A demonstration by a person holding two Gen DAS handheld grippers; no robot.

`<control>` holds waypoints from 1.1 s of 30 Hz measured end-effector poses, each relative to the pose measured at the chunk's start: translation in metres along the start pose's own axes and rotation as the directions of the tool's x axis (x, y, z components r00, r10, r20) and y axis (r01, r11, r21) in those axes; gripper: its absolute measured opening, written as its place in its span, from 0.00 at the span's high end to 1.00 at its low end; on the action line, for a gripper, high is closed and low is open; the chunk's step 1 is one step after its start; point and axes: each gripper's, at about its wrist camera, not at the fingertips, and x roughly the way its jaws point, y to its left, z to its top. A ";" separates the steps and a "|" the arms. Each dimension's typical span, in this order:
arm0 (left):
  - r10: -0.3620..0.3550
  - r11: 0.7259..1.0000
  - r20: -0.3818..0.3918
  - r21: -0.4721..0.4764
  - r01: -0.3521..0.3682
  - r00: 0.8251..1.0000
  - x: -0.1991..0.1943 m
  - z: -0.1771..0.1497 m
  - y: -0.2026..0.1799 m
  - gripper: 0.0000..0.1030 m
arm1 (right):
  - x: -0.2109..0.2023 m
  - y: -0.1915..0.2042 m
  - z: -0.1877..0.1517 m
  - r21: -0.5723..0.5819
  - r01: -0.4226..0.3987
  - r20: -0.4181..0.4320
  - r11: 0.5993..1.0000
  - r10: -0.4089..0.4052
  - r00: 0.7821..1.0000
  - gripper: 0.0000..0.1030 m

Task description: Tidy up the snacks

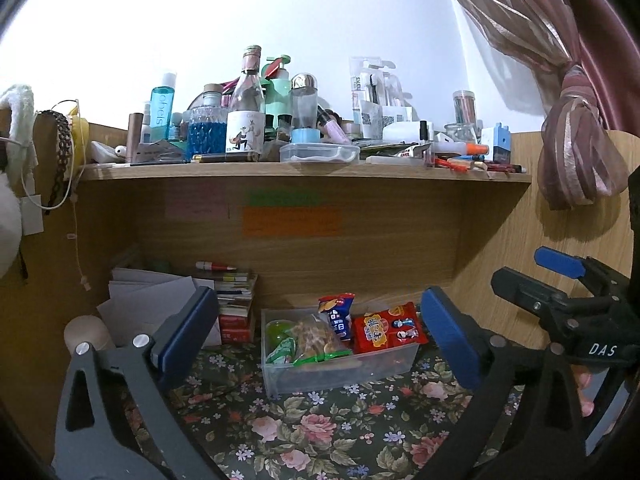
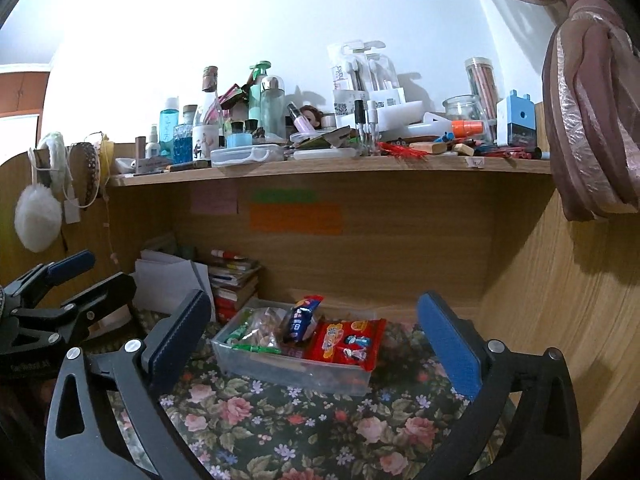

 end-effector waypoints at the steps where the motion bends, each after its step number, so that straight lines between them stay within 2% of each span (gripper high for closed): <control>1: 0.000 1.000 -0.002 0.000 0.000 1.000 0.000 0.000 0.000 0.00 | 0.000 0.000 0.000 -0.001 0.002 0.001 1.000 -0.002 1.000 0.00; 33: 0.001 1.000 -0.017 -0.018 -0.001 1.000 0.009 -0.005 0.002 0.00 | 0.007 -0.005 -0.002 0.006 -0.006 -0.015 1.000 0.006 1.000 0.00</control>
